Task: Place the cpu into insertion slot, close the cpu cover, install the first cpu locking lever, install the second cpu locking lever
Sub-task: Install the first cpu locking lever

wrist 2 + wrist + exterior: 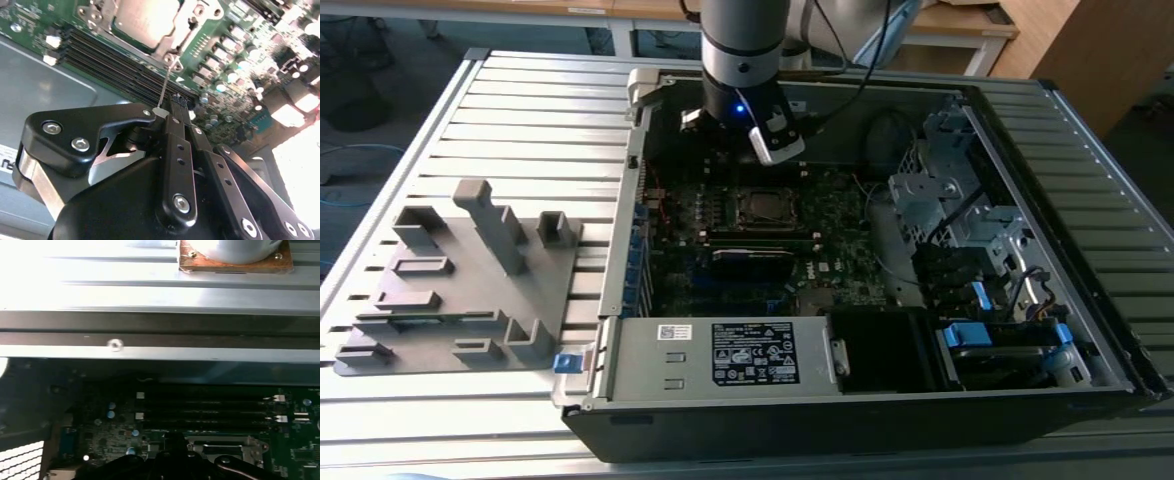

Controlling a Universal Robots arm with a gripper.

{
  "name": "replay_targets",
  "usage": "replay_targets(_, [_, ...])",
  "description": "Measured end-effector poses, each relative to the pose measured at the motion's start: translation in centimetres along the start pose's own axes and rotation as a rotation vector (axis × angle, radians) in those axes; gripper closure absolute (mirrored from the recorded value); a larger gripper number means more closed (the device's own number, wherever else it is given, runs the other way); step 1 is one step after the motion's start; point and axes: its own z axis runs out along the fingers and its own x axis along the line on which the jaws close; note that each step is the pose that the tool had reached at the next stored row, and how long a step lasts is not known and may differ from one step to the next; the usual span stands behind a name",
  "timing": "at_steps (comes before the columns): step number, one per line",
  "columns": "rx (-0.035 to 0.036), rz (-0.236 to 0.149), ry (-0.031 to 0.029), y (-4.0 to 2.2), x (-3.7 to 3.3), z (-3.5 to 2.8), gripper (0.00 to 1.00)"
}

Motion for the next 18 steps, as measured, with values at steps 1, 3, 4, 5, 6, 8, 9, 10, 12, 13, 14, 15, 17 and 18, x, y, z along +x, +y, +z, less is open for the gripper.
replay_targets(1, [0.0,0.0,0.0,0.0,-0.19,0.0,0.89])
replay_targets(3, [0.0001,0.001,-0.0001,0.0,-0.47,0.0,0.89])
replay_targets(4, [0.0001,0.001,-0.0002,0.0,-0.56,0.0,0.89])
replay_targets(5, [0.0,0.001,-0.0002,-0.01,-0.63,0.01,0.89])
replay_targets(6, [0.0,0.001,-0.0003,-0.01,-0.63,0.01,0.89])
replay_targets(8, [0.0,0.001,-0.0003,0.0,-0.64,0.01,0.89])
replay_targets(9, [0.0,0.001,-0.0003,0.0,-0.64,0.01,0.89])
replay_targets(10, [0.0,0.001,-0.0003,0.0,-0.65,0.01,0.89])
replay_targets(12, [0.0,0.001,-0.0003,0.0,-0.65,0.01,0.89])
replay_targets(13, [0.0001,0.001,-0.0003,0.0,-0.65,0.01,0.89])
replay_targets(14, [0.0001,0.001,-0.0002,0.0,-0.65,0.01,0.89])
replay_targets(15, [0.0001,0.001,-0.0003,0.0,-0.66,0.01,0.89])
replay_targets(17, [0.0027,0.001,-0.0003,0.01,-0.67,0.02,0.89])
replay_targets(18, [0.0061,0.001,-0.0002,0.0,-0.67,0.01,0.89])
